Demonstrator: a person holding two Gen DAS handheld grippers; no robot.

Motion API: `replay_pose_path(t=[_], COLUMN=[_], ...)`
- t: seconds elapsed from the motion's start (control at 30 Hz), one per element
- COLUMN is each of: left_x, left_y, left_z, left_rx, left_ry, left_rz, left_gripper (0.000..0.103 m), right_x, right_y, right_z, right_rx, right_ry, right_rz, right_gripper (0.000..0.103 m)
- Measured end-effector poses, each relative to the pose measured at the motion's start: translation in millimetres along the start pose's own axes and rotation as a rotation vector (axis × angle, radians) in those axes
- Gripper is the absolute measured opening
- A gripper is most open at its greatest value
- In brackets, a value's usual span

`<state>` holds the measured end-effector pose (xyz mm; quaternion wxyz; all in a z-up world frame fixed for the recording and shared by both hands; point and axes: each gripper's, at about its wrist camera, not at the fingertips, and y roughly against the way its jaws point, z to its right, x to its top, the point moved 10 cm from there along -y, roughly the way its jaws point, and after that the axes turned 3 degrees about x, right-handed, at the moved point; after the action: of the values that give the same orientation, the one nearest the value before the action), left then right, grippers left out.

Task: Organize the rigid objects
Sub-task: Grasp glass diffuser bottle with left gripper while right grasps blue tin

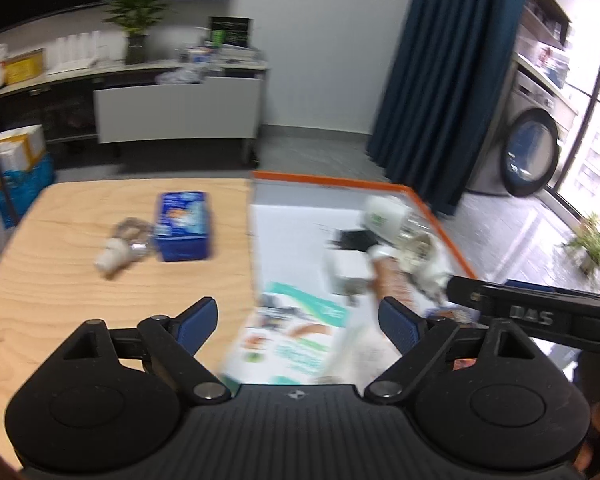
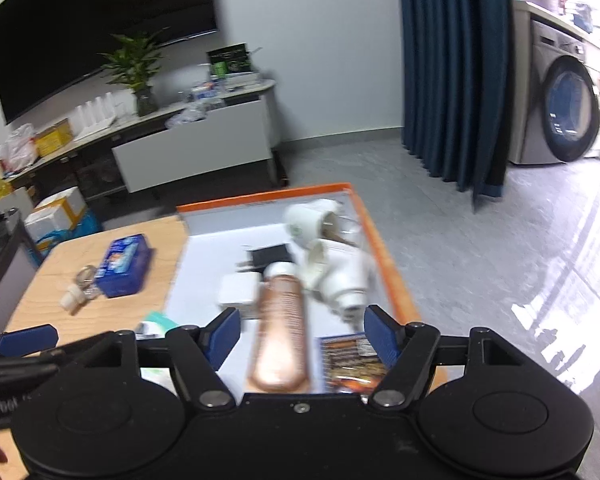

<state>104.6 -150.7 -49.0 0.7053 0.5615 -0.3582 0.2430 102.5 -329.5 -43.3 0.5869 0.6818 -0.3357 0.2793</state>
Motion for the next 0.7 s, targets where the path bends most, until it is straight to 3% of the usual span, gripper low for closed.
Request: replay_pose_path(t=[0.13, 0.3, 0.43, 0.7], left_x=[7, 21, 30, 38], left_y=[-1, -30, -68, -130], left_z=[-55, -120, -145, -149], left_rx=[0.094, 0.184, 0.169, 0.123], left_ry=[0.026, 0.018, 0.008, -0.098], left_rz=[0.013, -0.032, -0.072, -0.105], left_gripper=[0.093, 0.092, 0.092, 0.092], right_x=[2, 5, 10, 14], right_y=[-3, -9, -18, -40], right_z=[-30, -59, -78, -95], right_rx=[0.046, 0.096, 0.118, 0.126], right_ry=[0.045, 0.065, 0.082, 0.095], right_rz=[-0.003, -0.012, -0.018, -0.037], right_gripper=[0.083, 0.084, 0.085, 0.085])
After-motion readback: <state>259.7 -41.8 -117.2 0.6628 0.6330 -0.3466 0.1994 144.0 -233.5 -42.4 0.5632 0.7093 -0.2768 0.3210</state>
